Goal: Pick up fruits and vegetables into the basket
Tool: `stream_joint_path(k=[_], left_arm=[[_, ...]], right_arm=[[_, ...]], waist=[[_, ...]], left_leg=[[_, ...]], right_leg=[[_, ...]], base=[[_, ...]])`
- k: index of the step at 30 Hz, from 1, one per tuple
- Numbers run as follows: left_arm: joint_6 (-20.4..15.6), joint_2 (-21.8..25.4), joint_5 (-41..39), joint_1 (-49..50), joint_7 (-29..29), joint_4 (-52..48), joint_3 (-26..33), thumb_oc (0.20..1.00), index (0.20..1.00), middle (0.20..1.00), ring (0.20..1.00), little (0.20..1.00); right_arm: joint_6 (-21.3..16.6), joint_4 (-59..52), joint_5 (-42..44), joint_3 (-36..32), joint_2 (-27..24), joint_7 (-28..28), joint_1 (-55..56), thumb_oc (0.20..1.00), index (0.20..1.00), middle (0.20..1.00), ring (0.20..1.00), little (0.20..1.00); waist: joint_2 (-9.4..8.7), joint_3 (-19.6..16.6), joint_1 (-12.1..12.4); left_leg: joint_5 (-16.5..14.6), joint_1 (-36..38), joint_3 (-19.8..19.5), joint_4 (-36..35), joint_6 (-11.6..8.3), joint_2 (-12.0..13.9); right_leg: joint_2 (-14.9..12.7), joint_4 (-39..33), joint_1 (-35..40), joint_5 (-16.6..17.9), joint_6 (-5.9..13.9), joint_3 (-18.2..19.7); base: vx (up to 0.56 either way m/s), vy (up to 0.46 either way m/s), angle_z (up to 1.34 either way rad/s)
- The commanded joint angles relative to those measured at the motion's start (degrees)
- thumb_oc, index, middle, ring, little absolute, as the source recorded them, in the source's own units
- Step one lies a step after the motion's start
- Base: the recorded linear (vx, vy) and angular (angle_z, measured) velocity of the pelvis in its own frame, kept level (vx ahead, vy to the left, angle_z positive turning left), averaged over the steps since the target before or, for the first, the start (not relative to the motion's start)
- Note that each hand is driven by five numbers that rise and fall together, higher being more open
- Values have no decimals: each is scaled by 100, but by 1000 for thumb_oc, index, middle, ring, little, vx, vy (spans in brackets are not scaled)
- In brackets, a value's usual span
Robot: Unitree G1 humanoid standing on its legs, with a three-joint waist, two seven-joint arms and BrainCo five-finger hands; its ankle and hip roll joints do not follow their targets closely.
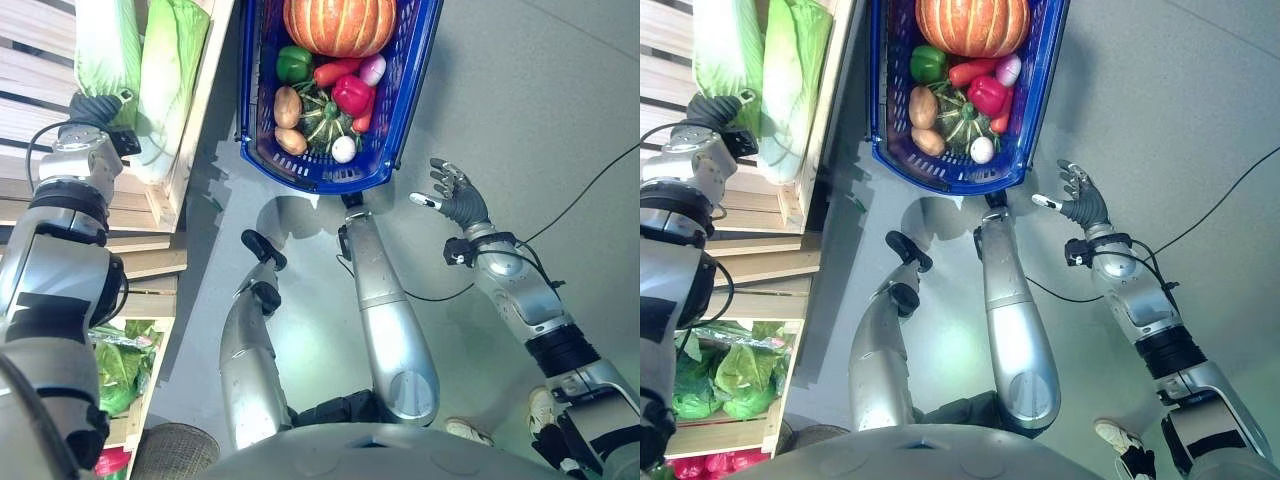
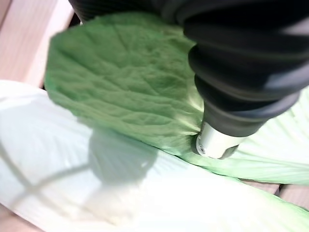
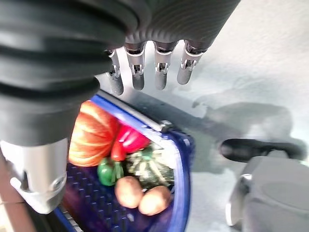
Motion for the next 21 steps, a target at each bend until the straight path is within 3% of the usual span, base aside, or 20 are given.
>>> stream_joint_path(k=[1, 8, 14, 17, 21], left_arm=[[40, -845, 193, 514, -350, -425, 263, 200, 200, 200, 200, 200], [-549, -788, 302, 1155, 24, -840, 679, 200, 200, 200, 200, 200], [-1074, -807, 517, 1946, 267, -1408, 1070, 200, 200, 200, 200, 200], [-1506, -830, 770, 2309, 478, -1816, 1214, 200, 200, 200, 200, 200], [-1880, -871, 1201, 2614, 749, -2375, 1190, 200, 200, 200, 200, 200]], right_arm=[[-382, -404, -187, -206, -155, 54, 469, 1000, 1000, 1000, 1000, 1000], [-1024, -929, -635, -403, -228, 332, 575, 1000, 1000, 1000, 1000, 1000], [-1256, -1269, -447, -570, -353, 743, 395, 1000, 1000, 1000, 1000, 1000], [-1178, -1423, -93, -607, -350, 1091, 108, 1000, 1000, 1000, 1000, 1000], [-664, -1542, 580, -593, -217, 1313, -286, 1000, 1000, 1000, 1000, 1000]], waist=[[-136, -122, -157], [-115, -122, -5], [-77, -122, 245], [-55, -122, 433], [-24, -122, 641]], left_leg=[[-482, -275, 45, 778, 20, 97], [-476, 146, -30, 677, 29, 50], [-421, 741, -115, 489, 37, -1], [-429, 1054, -183, 415, 54, -22], [-474, 1258, -272, 389, 84, -70]], right_leg=[[200, -280, 90, 2, 188, -37], [88, -336, 536, -93, 184, -149], [-76, -530, 1214, -153, 203, -384], [-176, -631, 1615, -171, 215, -521], [-253, -669, 1924, -190, 219, -636]], base=[[0, 0, 0], [0, 0, 0], [-14, -15, 7], [-6, -41, 13], [-2, -52, 22]])
